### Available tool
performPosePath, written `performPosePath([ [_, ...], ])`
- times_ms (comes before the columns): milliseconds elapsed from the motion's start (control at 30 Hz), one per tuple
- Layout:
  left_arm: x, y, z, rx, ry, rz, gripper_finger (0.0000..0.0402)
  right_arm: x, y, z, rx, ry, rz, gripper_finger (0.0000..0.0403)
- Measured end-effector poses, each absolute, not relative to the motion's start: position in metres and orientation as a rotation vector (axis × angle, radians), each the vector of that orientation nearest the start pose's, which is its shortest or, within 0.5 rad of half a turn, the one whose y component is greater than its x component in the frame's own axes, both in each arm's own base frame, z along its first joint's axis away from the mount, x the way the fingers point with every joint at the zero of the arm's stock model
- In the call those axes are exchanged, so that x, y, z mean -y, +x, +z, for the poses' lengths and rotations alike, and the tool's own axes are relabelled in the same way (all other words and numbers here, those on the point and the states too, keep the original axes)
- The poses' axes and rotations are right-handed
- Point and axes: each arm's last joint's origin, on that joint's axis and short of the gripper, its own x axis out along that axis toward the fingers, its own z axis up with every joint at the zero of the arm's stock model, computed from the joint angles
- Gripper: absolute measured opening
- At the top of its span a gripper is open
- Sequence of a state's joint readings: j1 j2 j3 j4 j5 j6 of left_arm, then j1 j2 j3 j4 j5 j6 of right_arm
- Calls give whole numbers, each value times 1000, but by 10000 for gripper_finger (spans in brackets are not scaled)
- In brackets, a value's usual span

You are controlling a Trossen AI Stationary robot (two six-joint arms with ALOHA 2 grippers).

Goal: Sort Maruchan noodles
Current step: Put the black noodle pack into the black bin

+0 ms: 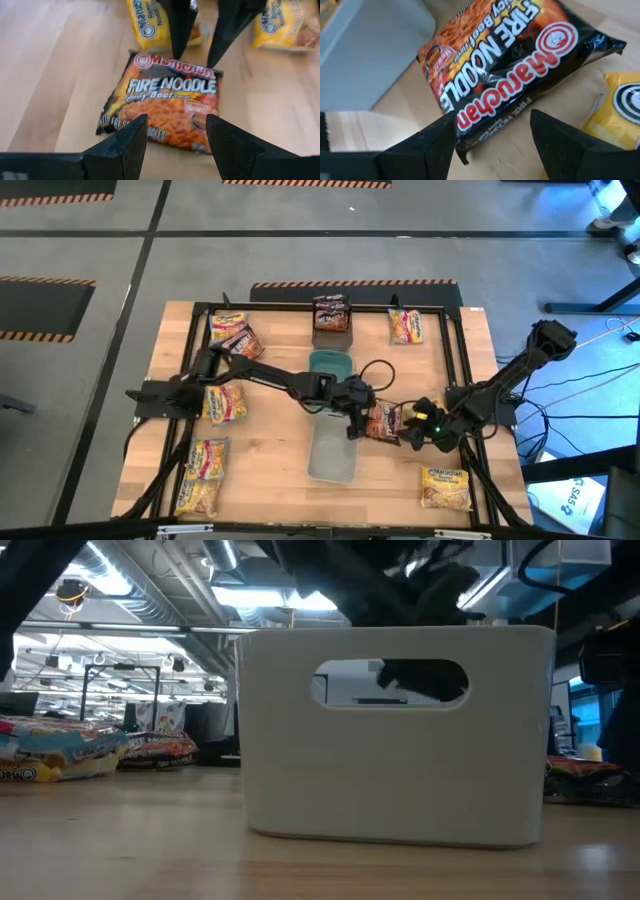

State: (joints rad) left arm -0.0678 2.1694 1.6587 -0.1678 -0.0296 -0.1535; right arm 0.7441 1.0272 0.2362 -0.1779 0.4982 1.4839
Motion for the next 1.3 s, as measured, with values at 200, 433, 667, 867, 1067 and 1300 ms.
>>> performPosePath([
  [200, 20, 496, 178, -689, -125, 15, 193, -89, 122, 120, -699, 874, -430, 243],
  [433, 18, 502, 162, -689, -136, -4, 193, -83, 127, 120, -703, 925, -470, 243],
  [667, 18, 501, 161, -706, -111, -12, 192, -75, 131, 118, -750, 937, -497, 243],
  [867, 18, 501, 161, -705, -111, -11, 192, -68, 134, 117, -757, 891, -515, 243],
  [1067, 18, 501, 160, -706, -111, -11, 192, -66, 140, 120, -676, 801, -488, 243],
  [1300, 17, 499, 159, -726, -110, -7, 192, -70, 148, 129, -603, 723, -369, 243],
])
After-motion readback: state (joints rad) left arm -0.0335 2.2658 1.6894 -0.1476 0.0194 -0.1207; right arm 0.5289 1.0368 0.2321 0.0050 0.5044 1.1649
